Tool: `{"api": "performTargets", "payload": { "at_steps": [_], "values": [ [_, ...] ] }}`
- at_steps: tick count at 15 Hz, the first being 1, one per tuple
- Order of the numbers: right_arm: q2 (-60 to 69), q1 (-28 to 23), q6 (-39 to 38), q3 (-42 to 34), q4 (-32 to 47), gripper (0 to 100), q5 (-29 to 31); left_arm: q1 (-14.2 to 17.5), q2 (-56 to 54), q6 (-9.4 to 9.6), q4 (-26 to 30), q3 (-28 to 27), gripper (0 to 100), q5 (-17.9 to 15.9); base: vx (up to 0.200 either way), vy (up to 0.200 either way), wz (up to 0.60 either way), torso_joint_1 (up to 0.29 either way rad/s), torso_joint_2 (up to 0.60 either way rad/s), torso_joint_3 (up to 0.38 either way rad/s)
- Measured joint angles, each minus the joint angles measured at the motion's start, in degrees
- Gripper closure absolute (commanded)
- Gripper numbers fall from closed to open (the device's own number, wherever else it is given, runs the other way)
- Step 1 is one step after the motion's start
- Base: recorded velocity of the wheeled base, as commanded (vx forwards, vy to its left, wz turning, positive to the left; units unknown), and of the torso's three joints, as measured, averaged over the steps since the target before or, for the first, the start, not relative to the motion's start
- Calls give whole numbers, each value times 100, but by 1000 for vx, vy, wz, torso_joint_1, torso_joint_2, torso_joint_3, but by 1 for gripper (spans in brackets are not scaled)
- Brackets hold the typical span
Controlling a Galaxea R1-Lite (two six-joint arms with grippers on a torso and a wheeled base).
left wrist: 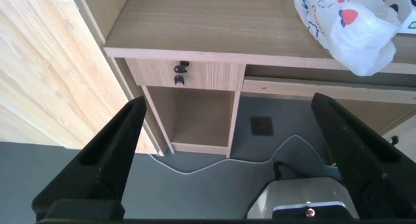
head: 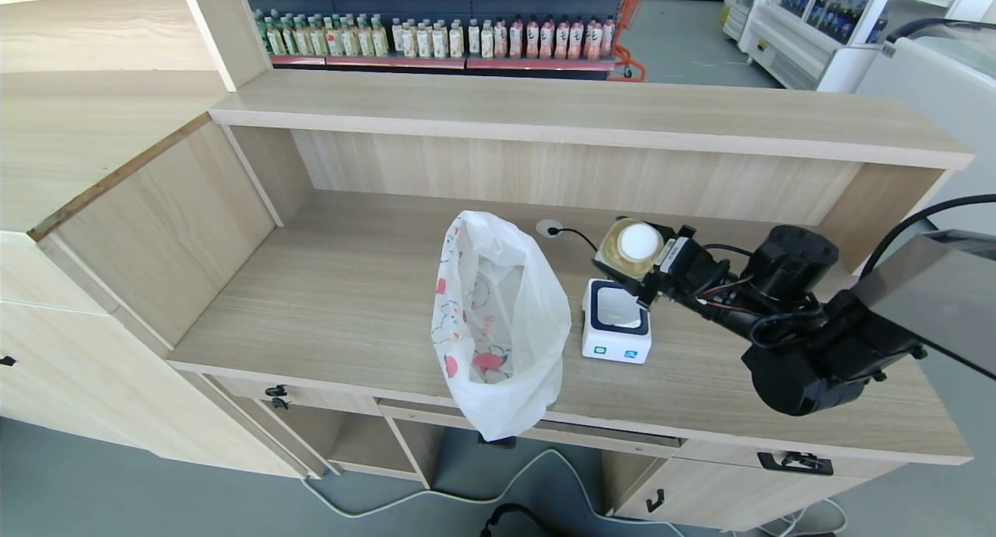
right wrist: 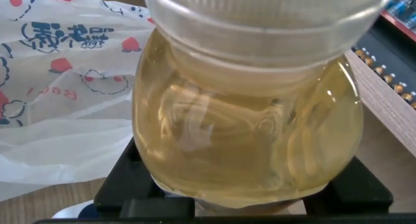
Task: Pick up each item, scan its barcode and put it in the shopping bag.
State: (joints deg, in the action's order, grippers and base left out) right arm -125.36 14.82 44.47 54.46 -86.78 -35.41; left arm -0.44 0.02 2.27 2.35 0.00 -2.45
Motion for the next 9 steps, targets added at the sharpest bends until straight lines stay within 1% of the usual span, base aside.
{"api": "performTargets", "payload": {
  "at_steps": [9],
  "values": [
    [-375,-79,0,265,-45,100,-88,0,0,2,2,0,0,0,0,0,0,0,0,0]
  ]
}}
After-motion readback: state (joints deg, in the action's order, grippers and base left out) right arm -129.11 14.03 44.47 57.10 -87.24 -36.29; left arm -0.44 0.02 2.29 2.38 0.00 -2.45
